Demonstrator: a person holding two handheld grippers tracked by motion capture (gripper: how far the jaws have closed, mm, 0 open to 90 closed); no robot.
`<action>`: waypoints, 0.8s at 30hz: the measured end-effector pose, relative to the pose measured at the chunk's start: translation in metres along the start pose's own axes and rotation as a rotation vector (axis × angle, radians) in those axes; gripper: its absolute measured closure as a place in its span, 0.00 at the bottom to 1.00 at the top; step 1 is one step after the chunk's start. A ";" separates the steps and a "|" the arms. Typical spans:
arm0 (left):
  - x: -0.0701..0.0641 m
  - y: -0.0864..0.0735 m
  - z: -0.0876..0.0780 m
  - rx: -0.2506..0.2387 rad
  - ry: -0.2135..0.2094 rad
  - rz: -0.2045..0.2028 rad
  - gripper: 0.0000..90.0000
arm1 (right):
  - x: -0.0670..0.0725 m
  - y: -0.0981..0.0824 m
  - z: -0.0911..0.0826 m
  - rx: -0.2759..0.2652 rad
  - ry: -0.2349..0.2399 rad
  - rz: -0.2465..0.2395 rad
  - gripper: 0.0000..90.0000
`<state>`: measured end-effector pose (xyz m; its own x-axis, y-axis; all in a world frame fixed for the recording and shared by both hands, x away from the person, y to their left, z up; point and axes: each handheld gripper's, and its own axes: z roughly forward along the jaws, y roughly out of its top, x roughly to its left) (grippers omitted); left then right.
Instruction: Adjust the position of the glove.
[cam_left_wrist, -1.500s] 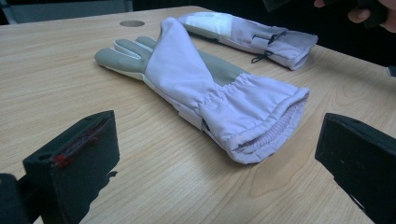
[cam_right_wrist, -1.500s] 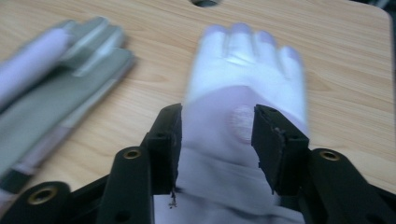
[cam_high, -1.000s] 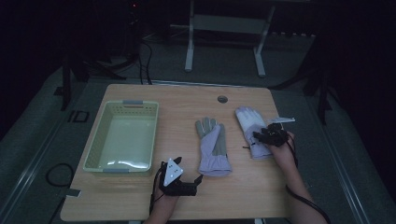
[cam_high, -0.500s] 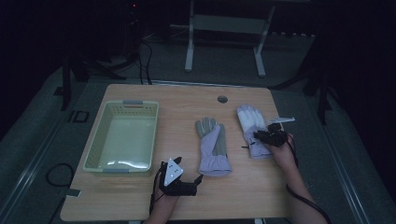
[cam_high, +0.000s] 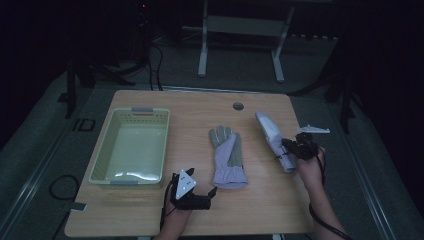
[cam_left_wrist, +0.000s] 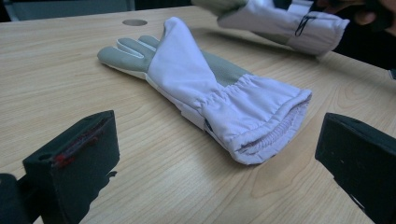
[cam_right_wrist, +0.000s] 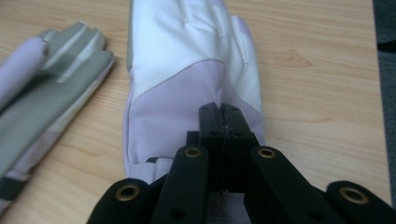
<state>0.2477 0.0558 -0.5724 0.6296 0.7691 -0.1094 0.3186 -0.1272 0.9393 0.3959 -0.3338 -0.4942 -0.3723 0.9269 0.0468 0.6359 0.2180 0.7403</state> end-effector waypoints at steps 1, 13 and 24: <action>0.000 0.000 0.000 0.000 0.000 -0.001 0.00 | 0.001 -0.001 -0.004 -0.004 -0.009 0.014 0.99; -0.001 0.000 0.000 -0.002 0.001 0.007 0.00 | 0.037 -0.022 -0.034 -0.040 -0.106 0.113 0.99; -0.001 0.000 0.000 -0.004 -0.002 0.013 0.00 | 0.065 -0.049 0.013 0.032 -0.081 0.055 0.98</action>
<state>0.2470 0.0549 -0.5724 0.6353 0.7660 -0.0980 0.3078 -0.1348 0.9419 0.3496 -0.2807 -0.5360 -0.2808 0.9592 0.0317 0.6758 0.1742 0.7162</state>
